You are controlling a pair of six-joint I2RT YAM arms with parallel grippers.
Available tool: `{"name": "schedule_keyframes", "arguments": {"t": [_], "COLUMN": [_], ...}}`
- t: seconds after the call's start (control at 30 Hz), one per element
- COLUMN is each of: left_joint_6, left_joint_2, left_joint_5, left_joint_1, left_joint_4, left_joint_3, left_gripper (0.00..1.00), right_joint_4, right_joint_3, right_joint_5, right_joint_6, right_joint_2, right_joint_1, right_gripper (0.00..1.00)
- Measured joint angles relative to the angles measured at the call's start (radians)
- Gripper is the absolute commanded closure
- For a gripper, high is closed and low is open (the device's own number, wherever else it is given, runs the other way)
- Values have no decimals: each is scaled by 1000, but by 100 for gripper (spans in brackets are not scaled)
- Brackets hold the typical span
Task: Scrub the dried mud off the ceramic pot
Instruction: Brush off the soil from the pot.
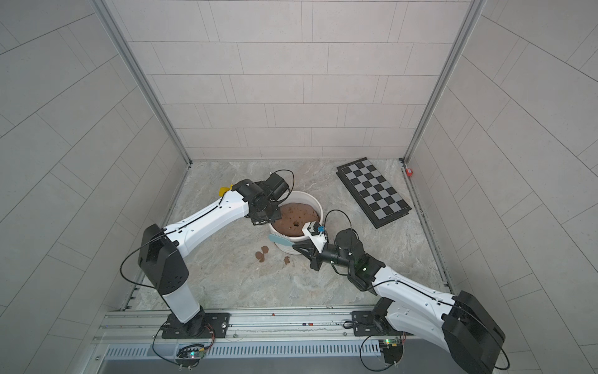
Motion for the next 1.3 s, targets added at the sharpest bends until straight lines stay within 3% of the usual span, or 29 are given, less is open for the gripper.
{"name": "schedule_keyframes", "arguments": {"t": [0.27, 0.7, 1.07, 1.3], "left_joint_6": [14, 26, 32, 45], "left_joint_2": [0, 0, 0, 0], "left_joint_5": [3, 12, 15, 15], "left_joint_1": [4, 9, 11, 12], "left_joint_4": [7, 14, 17, 20], "left_joint_3": [0, -2, -2, -2], "left_gripper": [93, 93, 93, 93], "right_joint_4": [-46, -172, -283, -359], "right_joint_3": [11, -19, -76, -109], "right_joint_5": [27, 93, 79, 5], "right_joint_6": [8, 46, 86, 89], "right_joint_2": [-3, -128, -217, -264], "right_joint_1": [3, 4, 0, -7], "right_gripper": [100, 100, 100, 100]}}
